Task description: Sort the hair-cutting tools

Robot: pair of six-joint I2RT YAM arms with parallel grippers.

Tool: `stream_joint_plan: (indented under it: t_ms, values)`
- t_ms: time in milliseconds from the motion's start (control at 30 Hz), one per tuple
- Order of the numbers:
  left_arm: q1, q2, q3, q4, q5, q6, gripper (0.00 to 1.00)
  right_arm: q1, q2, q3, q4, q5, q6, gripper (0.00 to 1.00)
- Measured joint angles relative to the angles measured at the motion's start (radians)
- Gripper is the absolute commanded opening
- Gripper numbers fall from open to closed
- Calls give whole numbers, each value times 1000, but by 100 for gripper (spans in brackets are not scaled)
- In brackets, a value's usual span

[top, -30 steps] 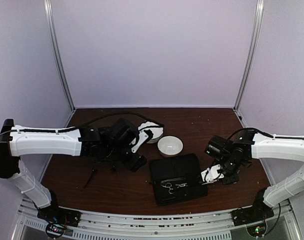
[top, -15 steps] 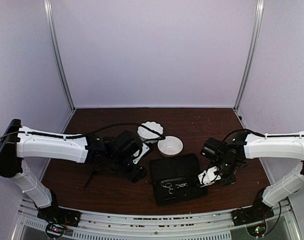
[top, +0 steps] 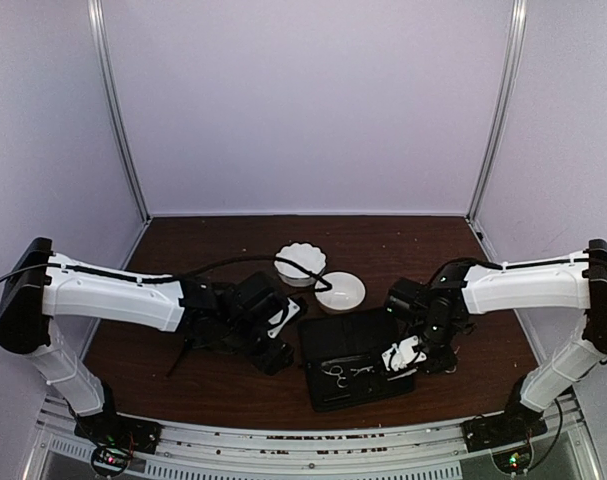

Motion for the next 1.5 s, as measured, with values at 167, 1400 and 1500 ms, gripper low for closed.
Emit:
stream_joint_plan:
  t_ms: [167, 1400, 1500]
  values:
    - [-2, 7, -14, 6, 33, -24, 63, 31, 35, 14, 3, -11, 0, 2]
    - [-43, 116, -26, 37, 180, -55, 59, 129, 167, 77, 82, -105, 77, 2]
    - [-43, 130, -20, 37, 184, -51, 58, 135, 173, 85, 82, -106, 85, 3]
